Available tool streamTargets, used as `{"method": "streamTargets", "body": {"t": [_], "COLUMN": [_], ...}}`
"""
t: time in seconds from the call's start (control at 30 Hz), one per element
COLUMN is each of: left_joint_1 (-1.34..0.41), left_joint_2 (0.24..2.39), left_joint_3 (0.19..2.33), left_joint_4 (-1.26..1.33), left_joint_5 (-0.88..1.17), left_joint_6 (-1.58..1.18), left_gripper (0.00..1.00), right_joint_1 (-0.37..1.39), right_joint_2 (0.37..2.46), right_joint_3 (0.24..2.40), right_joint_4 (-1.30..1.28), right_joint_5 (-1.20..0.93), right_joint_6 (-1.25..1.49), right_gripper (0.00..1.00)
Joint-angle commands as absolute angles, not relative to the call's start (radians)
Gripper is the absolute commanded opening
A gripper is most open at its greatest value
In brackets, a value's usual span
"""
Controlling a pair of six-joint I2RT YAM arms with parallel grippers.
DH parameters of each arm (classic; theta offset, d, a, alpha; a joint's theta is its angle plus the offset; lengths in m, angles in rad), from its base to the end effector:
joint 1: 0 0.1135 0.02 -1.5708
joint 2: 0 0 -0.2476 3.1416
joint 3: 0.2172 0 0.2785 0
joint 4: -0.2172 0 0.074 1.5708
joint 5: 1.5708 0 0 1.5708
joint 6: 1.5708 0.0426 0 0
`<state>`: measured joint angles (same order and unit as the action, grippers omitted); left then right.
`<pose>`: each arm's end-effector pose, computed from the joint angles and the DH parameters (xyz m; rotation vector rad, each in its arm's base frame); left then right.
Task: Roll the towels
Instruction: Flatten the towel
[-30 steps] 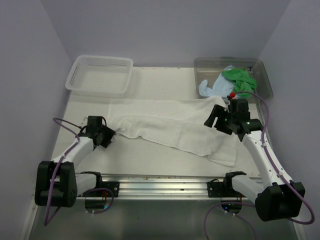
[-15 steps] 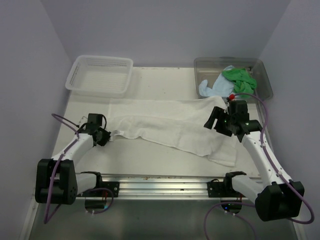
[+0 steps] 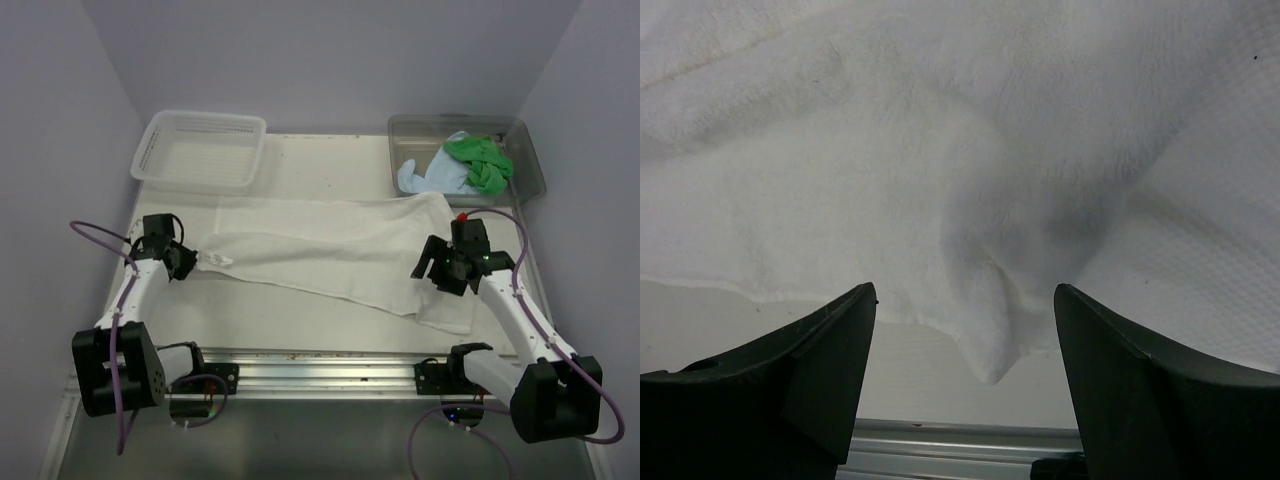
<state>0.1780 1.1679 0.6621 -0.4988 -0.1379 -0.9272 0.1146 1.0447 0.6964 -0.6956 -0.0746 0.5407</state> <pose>0.2472 0.0504 0.1639 -1.3896 2.1552 -0.1081 0.2285 0.0295 0.1905 0.5338 2.5935 0.3234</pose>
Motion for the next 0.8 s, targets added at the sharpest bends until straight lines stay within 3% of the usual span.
{"method": "streamTargets", "body": {"t": [0.0,0.03,0.13,0.23,0.47,0.77], "left_joint_1": [0.189,0.187,0.187,0.187,0.187,0.183], "left_joint_2": [1.218,1.226,1.226,1.223,1.288,1.336], "left_joint_3": [0.664,0.654,0.621,0.586,0.546,0.589], "left_joint_4": [-0.485,-0.465,-0.428,-0.399,-0.313,-0.265], "left_joint_5": [-0.078,-0.052,-0.014,0.018,0.046,0.005], "left_joint_6": [-0.865,-0.864,-0.856,-0.847,-0.839,-0.812], "left_gripper": [0.09,0.26,0.57,0.68,0.73,0.68], "right_joint_1": [0.110,0.110,0.110,0.110,0.113,0.113], "right_joint_2": [1.043,1.048,1.055,1.065,1.069,1.072], "right_joint_3": [0.716,0.732,0.752,0.753,0.730,0.744], "right_joint_4": [-0.670,-0.676,-0.678,-0.669,-0.640,-0.646], "right_joint_5": [-0.092,-0.087,-0.081,-0.086,-0.109,-0.104], "right_joint_6": [0.568,0.566,0.554,0.554,0.569,0.564], "right_gripper": [0.76,0.76,0.76,0.76,0.76,0.76]}}
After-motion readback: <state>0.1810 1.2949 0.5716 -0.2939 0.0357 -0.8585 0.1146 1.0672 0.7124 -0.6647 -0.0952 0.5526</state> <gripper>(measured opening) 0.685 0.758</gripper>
